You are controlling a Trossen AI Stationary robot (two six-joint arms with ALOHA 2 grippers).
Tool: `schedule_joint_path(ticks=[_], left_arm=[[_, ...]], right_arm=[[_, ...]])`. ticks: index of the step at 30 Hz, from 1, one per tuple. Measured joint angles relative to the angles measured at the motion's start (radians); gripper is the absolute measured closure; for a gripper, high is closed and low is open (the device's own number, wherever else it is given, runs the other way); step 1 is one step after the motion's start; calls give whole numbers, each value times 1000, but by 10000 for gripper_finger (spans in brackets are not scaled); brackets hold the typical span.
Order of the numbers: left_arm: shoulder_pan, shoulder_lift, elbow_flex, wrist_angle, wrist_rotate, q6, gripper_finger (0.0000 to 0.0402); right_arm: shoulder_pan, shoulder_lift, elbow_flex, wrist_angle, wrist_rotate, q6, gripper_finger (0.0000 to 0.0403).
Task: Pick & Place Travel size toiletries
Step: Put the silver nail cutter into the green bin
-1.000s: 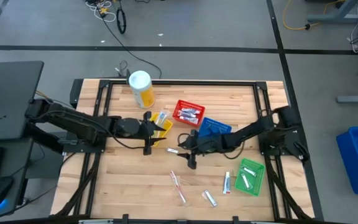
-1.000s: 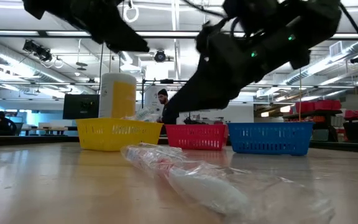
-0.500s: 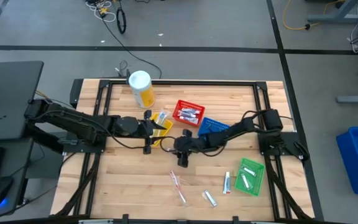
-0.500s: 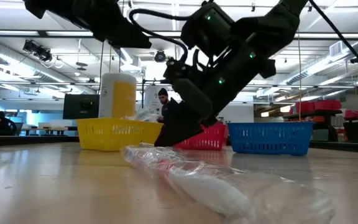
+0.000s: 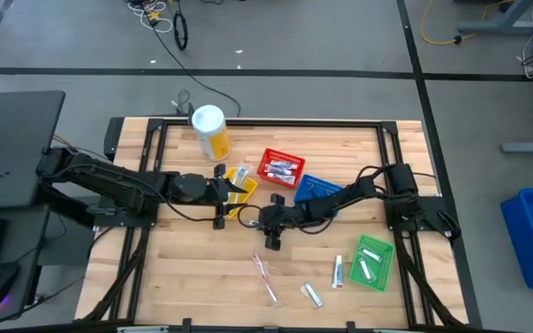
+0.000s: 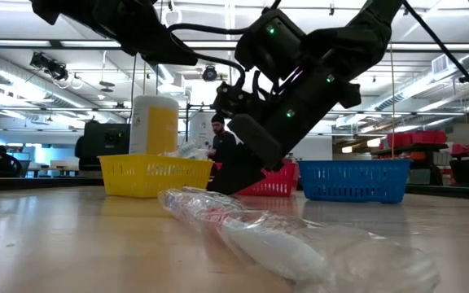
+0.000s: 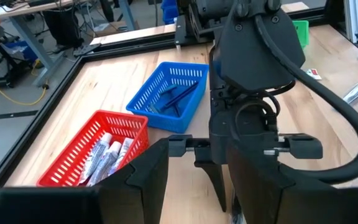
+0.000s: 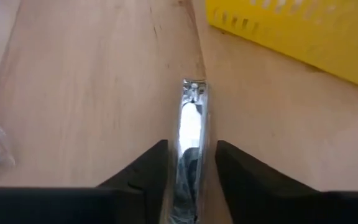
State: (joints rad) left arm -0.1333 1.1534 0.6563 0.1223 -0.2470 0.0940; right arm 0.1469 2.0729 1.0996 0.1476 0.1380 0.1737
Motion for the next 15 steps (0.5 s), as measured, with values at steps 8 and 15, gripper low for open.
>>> schedule_joint_path(ticks=[8, 15], left_arm=[[1, 0, 0, 2, -3, -8, 230], [0, 0, 0, 0, 0, -10, 230]], right_arm=[[-24, 2, -2, -6, -51, 40, 323], [-22, -14, -3, -13, -59, 37, 349]])
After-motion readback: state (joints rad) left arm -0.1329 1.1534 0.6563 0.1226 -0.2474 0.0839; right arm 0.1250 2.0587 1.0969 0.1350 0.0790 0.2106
